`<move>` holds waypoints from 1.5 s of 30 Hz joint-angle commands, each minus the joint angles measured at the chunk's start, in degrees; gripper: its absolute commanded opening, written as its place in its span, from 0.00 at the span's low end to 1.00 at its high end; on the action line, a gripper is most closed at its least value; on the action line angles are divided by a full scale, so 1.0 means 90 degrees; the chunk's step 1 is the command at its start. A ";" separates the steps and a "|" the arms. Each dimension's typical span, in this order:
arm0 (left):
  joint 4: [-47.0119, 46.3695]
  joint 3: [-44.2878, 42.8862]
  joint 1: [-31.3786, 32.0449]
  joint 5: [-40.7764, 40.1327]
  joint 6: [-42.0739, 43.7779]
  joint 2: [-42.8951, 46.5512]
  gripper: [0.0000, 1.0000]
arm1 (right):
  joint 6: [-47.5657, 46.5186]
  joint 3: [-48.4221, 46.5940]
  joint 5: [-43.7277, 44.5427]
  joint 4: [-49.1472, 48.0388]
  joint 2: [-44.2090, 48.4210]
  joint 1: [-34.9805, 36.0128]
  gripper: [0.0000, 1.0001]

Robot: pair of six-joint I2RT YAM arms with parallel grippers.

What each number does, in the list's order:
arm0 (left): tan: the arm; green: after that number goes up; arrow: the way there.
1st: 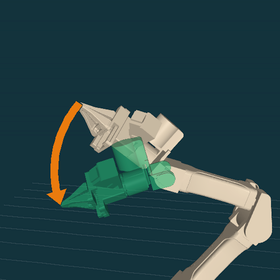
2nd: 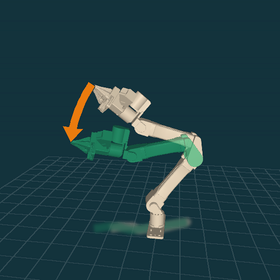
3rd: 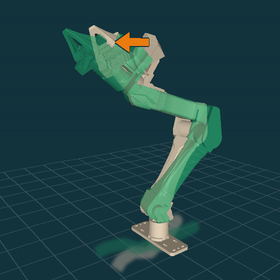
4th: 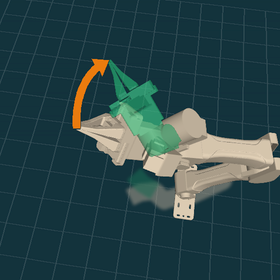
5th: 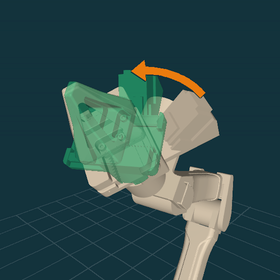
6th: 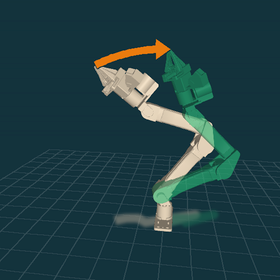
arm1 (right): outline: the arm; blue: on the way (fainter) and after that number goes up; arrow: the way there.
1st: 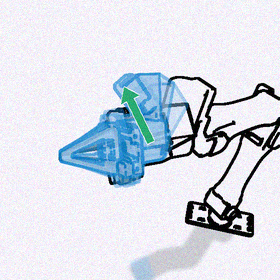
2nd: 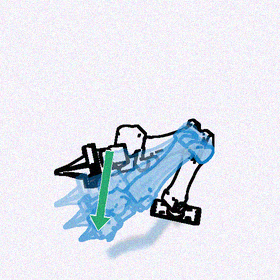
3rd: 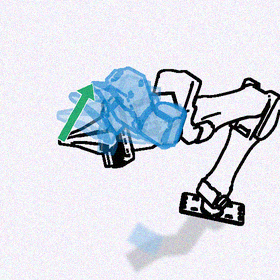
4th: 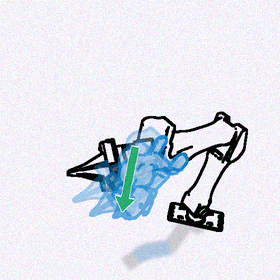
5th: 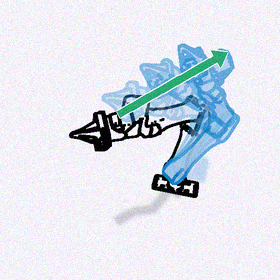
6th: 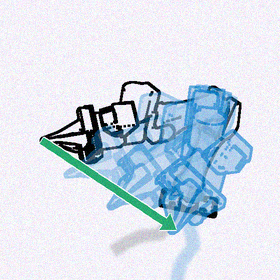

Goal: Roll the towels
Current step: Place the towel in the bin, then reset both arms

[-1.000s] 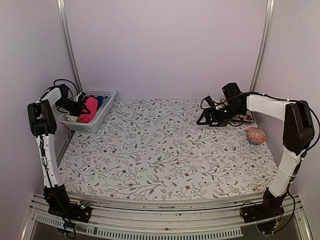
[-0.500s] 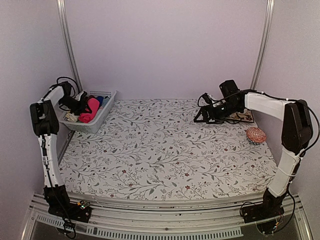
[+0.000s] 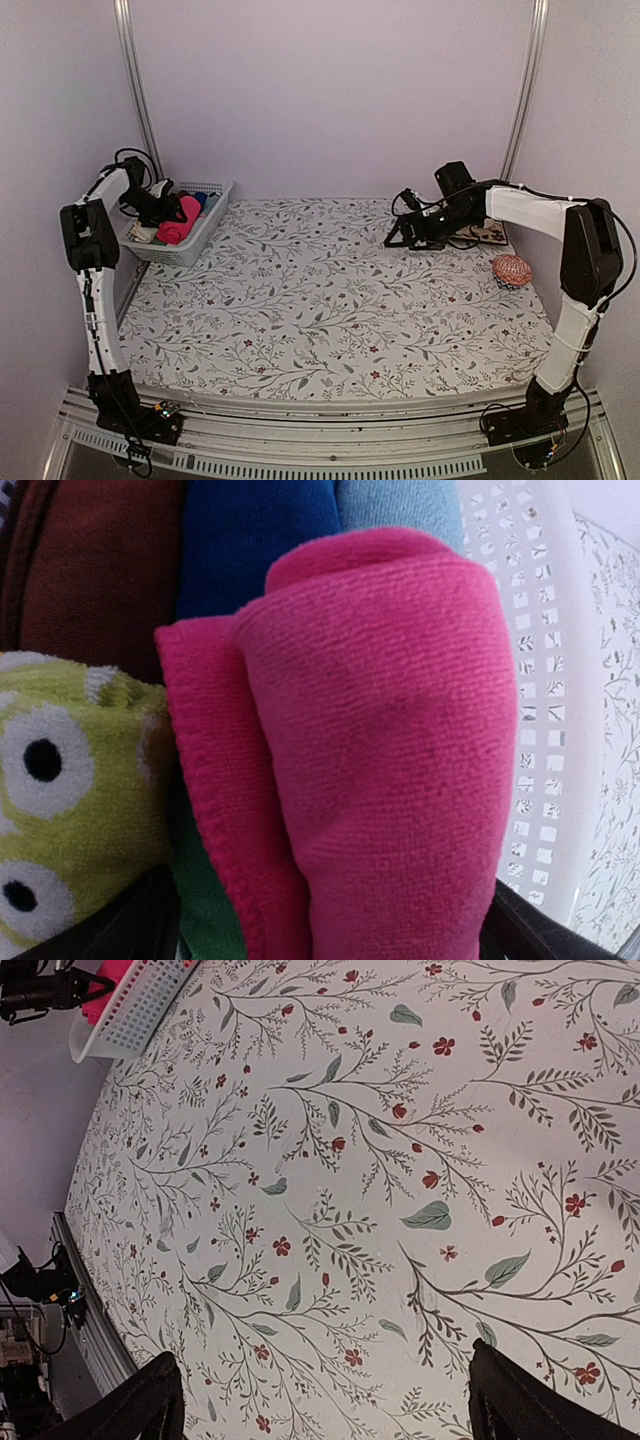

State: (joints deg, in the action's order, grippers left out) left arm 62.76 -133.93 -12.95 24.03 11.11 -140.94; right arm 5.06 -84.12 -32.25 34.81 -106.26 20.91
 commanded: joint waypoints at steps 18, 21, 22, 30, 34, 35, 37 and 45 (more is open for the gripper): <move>-0.0792 0.0191 0.0553 -0.1140 -0.0243 0.1387 0.97 | -0.0001 -0.0120 0.0095 -0.0128 -0.0038 0.0138 0.99; -0.1512 0.0926 0.0835 -0.1369 -0.0519 0.1968 0.97 | -0.0042 -0.0050 0.0621 -0.0254 0.0067 0.0136 0.99; -0.1828 0.1290 0.0929 -0.1383 -0.0614 0.2202 0.97 | -0.0054 -0.0025 0.0823 -0.0300 0.0101 0.0130 0.99; -0.4950 0.5288 0.1736 -0.1543 -0.1448 0.4458 0.97 | -0.0087 0.0669 0.2099 -0.1734 0.0699 -0.0026 0.99; -0.5955 0.6934 0.2082 -0.1562 -0.1523 0.5372 0.97 | -0.0127 0.1363 0.2696 -0.2634 0.1329 -0.0143 0.99; -0.6214 0.7351 0.2149 -0.1549 -0.1557 0.5599 0.97 | -0.0164 0.1514 0.2937 -0.2798 0.1534 -0.0152 0.99; -0.6774 0.8165 0.2317 -0.1471 -0.1604 0.6095 0.97 | -0.0285 0.1891 0.3303 -0.3004 0.1814 -0.0176 0.99; -0.8217 1.0576 0.3038 -0.1910 -0.1095 0.7512 0.97 | -0.0494 0.3763 0.3981 -0.4331 0.3657 -0.0301 0.99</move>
State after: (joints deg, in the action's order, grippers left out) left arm -1.28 -44.47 11.68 9.43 -1.26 -77.41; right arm 1.74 -57.17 -1.17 4.75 -80.77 18.81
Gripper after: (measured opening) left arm 0.966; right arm 0.989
